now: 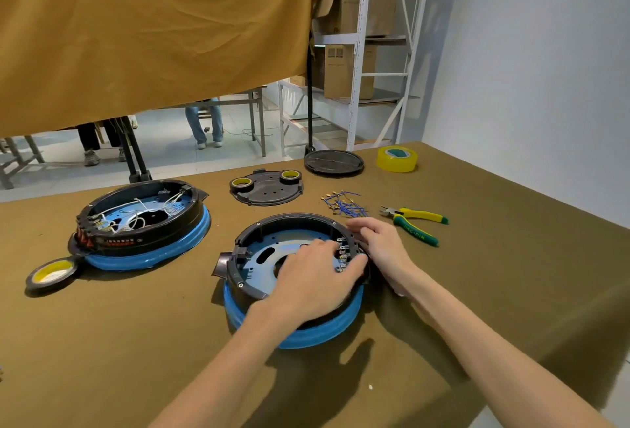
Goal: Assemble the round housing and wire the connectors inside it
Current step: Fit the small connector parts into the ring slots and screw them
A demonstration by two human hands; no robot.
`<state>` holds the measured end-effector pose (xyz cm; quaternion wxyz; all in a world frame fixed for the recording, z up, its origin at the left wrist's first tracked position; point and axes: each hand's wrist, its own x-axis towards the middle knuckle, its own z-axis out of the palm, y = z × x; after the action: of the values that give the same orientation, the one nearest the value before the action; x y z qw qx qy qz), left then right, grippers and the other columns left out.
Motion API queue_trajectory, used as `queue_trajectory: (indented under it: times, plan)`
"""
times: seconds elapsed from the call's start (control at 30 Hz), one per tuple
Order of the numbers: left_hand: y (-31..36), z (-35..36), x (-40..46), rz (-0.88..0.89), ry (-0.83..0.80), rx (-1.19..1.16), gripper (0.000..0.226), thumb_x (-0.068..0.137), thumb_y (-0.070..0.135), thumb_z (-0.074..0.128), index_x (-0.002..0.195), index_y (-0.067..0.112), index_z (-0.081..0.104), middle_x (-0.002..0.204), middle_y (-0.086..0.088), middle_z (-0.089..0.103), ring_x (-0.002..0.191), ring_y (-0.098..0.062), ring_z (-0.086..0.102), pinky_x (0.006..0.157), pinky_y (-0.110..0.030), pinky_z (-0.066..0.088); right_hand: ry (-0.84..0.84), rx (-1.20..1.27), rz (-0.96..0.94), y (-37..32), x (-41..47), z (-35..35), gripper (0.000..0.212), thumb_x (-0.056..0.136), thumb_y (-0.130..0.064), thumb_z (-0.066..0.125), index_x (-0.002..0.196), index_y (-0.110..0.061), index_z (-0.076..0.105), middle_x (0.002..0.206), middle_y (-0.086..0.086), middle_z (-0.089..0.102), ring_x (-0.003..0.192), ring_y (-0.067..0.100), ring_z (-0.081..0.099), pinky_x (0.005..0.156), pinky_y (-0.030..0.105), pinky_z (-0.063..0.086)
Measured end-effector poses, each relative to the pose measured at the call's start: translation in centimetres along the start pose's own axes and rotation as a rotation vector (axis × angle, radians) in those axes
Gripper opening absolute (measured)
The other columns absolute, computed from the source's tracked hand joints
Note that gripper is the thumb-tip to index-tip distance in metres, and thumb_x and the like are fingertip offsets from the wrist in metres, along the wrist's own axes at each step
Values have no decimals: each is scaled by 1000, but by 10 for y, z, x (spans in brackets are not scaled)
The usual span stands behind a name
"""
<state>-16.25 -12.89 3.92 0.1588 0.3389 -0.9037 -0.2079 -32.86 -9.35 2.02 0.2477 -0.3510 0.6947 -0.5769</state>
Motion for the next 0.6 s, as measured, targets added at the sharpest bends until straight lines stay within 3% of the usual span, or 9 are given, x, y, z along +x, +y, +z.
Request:
queue_trajectory:
  times: [0.07,0.13,0.23,0.3,0.4,0.5,0.6]
  plan:
    - [12,13,9,-15,18,111,71,90,78,40,127,21,59,118,0,62,107,-20,59,89,-37,50,-86,-26,-10,2,-2,-9,47,96,13,35,117,-10,71,115,3,72,108,9,67,84,16,54]
    - [13,17,16,-10,94,166,61,89,75,48,115,20,59,105,1,62,95,-19,59,77,-35,49,-128,-67,-35,3,-2,-13,50,93,17,36,119,-10,69,115,4,71,108,11,67,88,19,54]
    - [2,18,17,13,148,89,36,90,60,59,103,28,50,94,9,59,79,-7,55,60,-25,43,-169,-188,-92,-1,-2,-13,49,95,15,35,119,-12,68,112,4,70,106,12,67,84,19,55]
    - [-11,12,18,44,111,79,32,90,55,60,104,32,42,95,12,59,76,-4,54,55,-21,38,-203,-253,-116,-2,0,-11,47,98,10,35,124,-14,65,113,4,69,104,12,68,81,19,56]
    - [-26,0,20,63,69,81,44,87,53,60,114,30,36,102,10,65,80,-7,60,56,-22,43,-235,-321,-175,-2,4,-7,44,105,-2,33,132,-23,61,123,2,64,100,12,70,85,25,58]
    - [-28,2,20,36,153,101,57,88,57,58,133,24,44,110,8,69,88,-9,63,63,-22,48,-295,-422,-262,-12,10,3,47,106,-6,33,141,-24,59,141,-3,58,129,10,54,111,33,44]
    - [-31,9,19,98,229,176,52,93,58,54,131,25,62,118,6,72,105,-15,66,81,-34,57,-348,-514,-308,-16,13,8,53,102,3,33,138,-22,63,149,-2,54,142,12,42,121,35,32]
